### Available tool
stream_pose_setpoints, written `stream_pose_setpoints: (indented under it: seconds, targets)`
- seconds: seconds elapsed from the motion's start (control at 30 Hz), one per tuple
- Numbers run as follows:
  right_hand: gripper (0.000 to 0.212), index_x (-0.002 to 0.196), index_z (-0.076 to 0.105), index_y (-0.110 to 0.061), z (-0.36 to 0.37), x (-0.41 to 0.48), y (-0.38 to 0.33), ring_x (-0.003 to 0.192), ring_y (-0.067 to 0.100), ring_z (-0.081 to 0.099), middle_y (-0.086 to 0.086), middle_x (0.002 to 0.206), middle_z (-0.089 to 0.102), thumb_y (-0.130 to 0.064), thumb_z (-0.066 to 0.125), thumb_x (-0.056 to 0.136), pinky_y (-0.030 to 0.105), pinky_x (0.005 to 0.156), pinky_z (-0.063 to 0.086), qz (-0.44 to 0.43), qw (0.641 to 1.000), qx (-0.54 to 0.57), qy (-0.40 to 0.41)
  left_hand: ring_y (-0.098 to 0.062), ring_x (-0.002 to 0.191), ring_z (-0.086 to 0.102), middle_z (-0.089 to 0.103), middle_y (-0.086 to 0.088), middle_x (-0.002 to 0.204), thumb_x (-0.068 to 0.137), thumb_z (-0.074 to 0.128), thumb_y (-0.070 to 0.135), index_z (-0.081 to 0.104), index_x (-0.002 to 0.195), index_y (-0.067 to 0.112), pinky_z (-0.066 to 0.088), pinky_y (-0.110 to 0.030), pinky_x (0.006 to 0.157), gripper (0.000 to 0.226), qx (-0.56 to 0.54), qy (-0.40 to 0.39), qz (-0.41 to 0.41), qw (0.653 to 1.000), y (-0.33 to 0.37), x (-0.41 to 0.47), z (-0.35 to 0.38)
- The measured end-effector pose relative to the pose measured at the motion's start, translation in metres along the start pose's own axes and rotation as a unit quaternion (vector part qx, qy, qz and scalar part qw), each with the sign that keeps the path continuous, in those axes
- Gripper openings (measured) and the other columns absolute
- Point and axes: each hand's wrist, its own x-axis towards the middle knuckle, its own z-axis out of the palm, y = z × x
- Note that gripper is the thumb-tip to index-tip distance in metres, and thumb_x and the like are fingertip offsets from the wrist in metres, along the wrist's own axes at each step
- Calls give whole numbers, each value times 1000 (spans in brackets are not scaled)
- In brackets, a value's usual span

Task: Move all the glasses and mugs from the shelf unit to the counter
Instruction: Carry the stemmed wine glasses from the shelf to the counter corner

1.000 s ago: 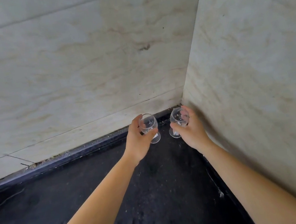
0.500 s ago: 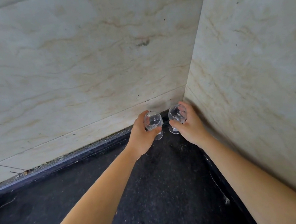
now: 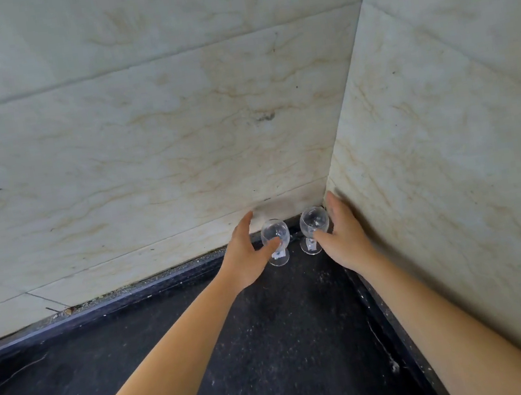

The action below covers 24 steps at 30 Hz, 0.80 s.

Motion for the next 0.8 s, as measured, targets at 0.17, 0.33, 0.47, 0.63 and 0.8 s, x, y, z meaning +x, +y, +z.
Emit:
stream_pose_setpoints:
  seconds: [0.17,0.33,0.47,0.63,0.8]
  targets:
    - [67,161,16,-15,-23,-25,-71,155,22,15,7,168,17,-25,48,104,35,121,23,-95,986,-124,67,-22,144,31,31,-1,159,102,41,47,23,155,23,35,-38,110,61,117,100,71,986,39,-47,-72]
    - [67,161,14,-20,-39,-57,-184,156,23,9,8,171,7,-47,38,106,44,122,19,-232,951,-169,114,-28,148,26,29,-6,161,102,34,48,31,154,20,30,-46,116,59,253,251,134,925,95,-136,-181]
    - [66,159,23,-15,-21,-88,-273,155,30,14,15,169,13,-49,38,106,48,123,18,-346,914,-163,133,-31,150,20,24,-10,163,104,32,50,30,153,20,23,-51,119,58,364,378,119,843,115,-242,-265]
    - [65,156,33,-10,71,-154,-353,153,36,20,21,166,21,-49,39,103,52,120,25,-492,860,-117,76,-36,149,19,23,-17,162,99,32,52,34,152,16,22,-53,118,64,414,483,-19,771,81,-417,-316]
    - [67,155,36,-9,187,-280,-402,152,40,23,23,165,22,-50,39,102,55,121,24,-578,810,-81,-50,-38,148,21,24,-21,161,96,33,53,36,151,14,26,-56,117,68,399,546,-188,712,28,-605,-307]
